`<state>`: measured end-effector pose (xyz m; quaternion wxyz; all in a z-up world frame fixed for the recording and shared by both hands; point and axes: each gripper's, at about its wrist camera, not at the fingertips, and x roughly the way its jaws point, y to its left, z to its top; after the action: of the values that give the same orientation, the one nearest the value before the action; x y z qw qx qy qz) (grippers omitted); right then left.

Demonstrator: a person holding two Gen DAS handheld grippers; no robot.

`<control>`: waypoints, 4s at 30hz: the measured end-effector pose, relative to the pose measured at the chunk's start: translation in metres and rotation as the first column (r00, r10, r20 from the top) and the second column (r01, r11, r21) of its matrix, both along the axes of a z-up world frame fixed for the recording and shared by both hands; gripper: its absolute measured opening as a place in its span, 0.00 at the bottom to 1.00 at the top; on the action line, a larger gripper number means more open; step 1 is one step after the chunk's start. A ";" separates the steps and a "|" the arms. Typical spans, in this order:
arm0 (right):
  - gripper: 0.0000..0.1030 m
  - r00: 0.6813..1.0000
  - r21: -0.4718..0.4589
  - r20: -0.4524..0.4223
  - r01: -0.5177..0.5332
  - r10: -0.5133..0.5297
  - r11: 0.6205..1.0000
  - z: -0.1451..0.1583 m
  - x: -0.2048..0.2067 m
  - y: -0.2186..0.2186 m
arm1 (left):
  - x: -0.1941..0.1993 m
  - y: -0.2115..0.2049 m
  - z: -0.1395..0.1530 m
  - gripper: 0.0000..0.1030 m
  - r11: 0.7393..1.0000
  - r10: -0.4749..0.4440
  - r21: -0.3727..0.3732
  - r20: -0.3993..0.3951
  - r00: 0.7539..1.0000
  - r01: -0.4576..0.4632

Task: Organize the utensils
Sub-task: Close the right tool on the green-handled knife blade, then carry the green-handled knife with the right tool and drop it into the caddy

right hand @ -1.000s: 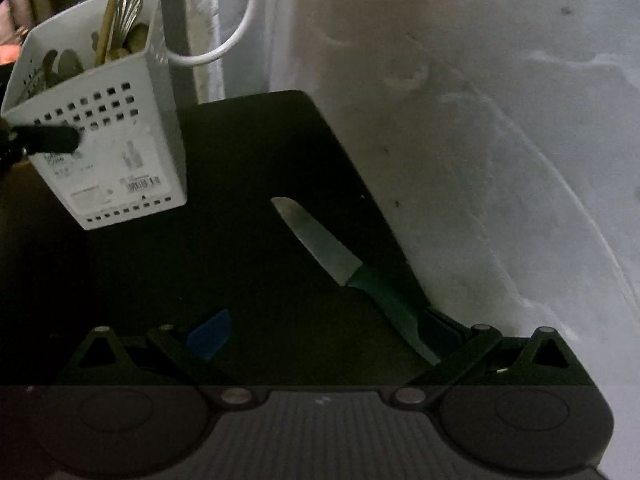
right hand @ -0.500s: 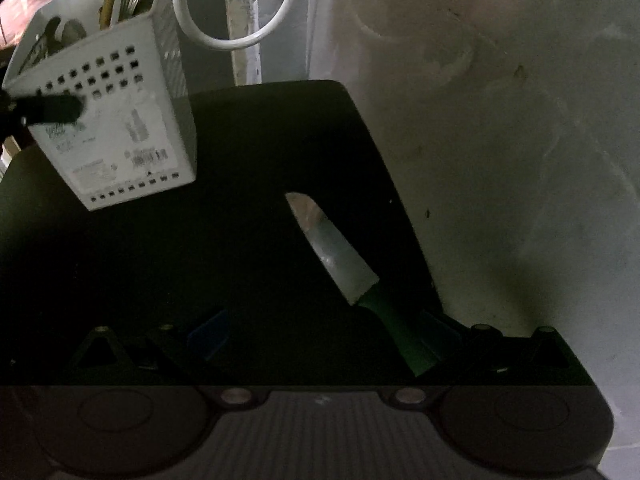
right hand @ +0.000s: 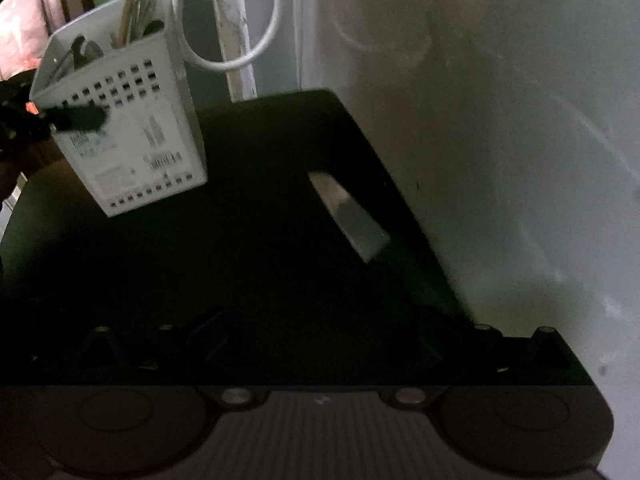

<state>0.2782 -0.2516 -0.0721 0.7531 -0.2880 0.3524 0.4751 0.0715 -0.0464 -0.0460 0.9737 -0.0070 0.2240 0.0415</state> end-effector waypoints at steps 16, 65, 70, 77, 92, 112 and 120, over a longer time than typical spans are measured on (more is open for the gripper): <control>0.99 0.990 0.119 0.117 0.070 -0.084 0.990 -0.031 0.001 0.022 | -0.001 -0.001 -0.002 0.75 1.000 0.014 0.001 0.010 1.000 -0.014; 0.17 0.564 0.156 -0.524 0.800 -0.638 0.579 -0.003 -0.058 -0.006 | -0.002 0.043 -0.005 0.74 0.963 -0.270 -0.007 0.025 0.962 0.271; 0.17 0.514 0.151 -0.546 0.837 -0.661 0.526 -0.010 -0.079 -0.009 | -0.002 0.048 -0.005 0.74 0.955 -0.296 -0.008 0.026 0.955 0.296; 0.11 0.528 0.082 -0.445 0.828 -0.723 0.554 0.004 -0.129 -0.009 | 0.000 0.054 -0.005 0.74 0.946 -0.324 -0.009 0.028 0.946 0.324; 0.32 0.554 -0.020 -0.423 0.786 -0.718 0.618 -0.011 -0.150 0.001 | 0.004 0.060 -0.005 0.74 0.933 -0.359 -0.001 0.023 0.933 0.359; 0.12 0.350 0.130 -0.662 0.924 -0.662 0.358 -0.004 -0.176 -0.033 | 0.004 0.063 -0.006 0.74 0.925 -0.380 -0.003 0.028 0.924 0.381; 0.11 0.221 0.143 -0.845 0.971 -0.488 0.192 -0.029 -0.190 -0.039 | 0.005 0.066 -0.005 0.74 0.916 -0.400 0.003 0.023 0.916 0.400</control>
<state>0.0881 -0.2907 -0.1014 0.7567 0.4151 0.4797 0.1578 0.0762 0.0196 -0.0508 0.9641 0.0374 0.2094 -0.1589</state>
